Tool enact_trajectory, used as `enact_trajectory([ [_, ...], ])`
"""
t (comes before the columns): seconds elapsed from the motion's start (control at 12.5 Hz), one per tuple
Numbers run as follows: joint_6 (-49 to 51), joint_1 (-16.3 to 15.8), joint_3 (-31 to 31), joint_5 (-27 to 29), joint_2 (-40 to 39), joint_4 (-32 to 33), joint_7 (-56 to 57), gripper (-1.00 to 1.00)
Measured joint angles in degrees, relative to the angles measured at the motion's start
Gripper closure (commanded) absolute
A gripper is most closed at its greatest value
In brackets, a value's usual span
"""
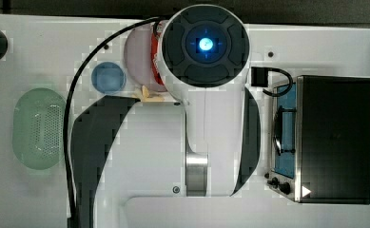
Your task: Flap open oven.
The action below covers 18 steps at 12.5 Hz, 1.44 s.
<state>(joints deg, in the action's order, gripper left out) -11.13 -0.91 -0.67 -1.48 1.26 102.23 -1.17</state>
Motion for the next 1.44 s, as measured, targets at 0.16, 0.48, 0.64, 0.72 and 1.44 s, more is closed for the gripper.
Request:
enact_trajectory([
  [0.16,7.8,-0.1,-1.8,0.8,6.6,6.5,-0.3,-0.8],
  [0.48,9.1,1.7,-4.4,0.8,15.3,7.1,-2.2,-0.9],
  [0.64,8.7,2.2,-4.4,0.9,15.9,5.5,-2.4,-0.39],
  [0.72,8.2,2.3,-4.1,0.9,15.7,5.5,-2.4,-0.14],
  [1.44,7.7,0.9,-8.2,0.6,12.4,12.5,-0.4,0.65],
])
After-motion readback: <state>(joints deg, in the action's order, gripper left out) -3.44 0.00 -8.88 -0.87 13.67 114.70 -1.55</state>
